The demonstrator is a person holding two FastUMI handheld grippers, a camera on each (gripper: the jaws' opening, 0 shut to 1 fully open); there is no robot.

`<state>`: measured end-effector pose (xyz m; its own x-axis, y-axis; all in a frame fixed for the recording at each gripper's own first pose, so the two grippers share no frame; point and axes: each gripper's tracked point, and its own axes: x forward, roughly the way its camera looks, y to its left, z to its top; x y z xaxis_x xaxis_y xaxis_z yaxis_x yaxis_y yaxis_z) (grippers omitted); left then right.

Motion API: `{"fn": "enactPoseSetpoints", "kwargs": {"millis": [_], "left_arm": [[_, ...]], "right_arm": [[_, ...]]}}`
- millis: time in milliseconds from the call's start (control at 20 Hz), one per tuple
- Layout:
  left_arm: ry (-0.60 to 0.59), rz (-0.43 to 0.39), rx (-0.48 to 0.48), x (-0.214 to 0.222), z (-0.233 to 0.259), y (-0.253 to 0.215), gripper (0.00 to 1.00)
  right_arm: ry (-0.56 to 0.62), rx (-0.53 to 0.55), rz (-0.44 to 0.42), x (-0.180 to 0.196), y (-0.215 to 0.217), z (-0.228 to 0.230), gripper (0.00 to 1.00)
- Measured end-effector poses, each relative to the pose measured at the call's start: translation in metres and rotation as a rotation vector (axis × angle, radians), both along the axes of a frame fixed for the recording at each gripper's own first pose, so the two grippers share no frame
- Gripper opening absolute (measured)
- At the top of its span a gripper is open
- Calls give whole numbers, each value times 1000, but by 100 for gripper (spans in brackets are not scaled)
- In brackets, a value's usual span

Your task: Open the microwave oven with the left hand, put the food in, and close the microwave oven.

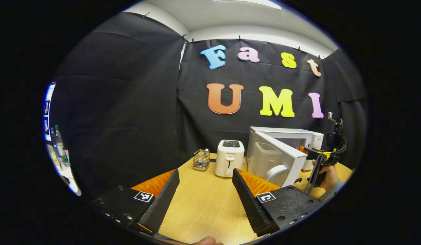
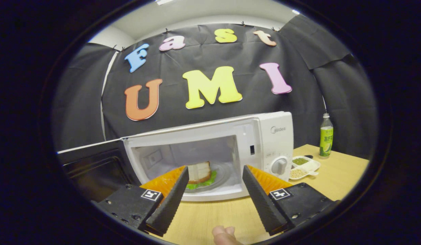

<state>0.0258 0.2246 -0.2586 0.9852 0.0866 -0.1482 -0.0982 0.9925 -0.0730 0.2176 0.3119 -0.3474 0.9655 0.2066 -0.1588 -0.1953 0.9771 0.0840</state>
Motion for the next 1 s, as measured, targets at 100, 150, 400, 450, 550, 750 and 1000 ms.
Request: {"fn": "enactPoseSetpoints", "kwargs": {"millis": [100, 150, 400, 450, 550, 750, 1000], "left_arm": [[-14, -32, 5, 14, 0, 2, 79], [-20, -48, 6, 20, 1, 1, 77], [-14, -117, 72, 35, -18, -9, 65], [-39, -142, 93, 38, -16, -15, 65], [-58, -166, 129, 41, -18, -23, 31], [-42, -202, 120, 39, -25, -37, 0], [-2, -305, 83, 35, -46, -78, 1]], "right_arm": [[-7, -27, 9, -22, -13, 23, 92], [-20, -41, 4, -32, -23, 37, 92], [-65, -57, 5, -88, -69, 107, 92], [-68, -75, 0, -101, -81, 119, 100], [-107, -106, -10, -122, -104, 144, 91], [-139, -94, -41, -163, -152, 178, 100], [-135, 0, -84, -197, -214, 209, 100]]}}
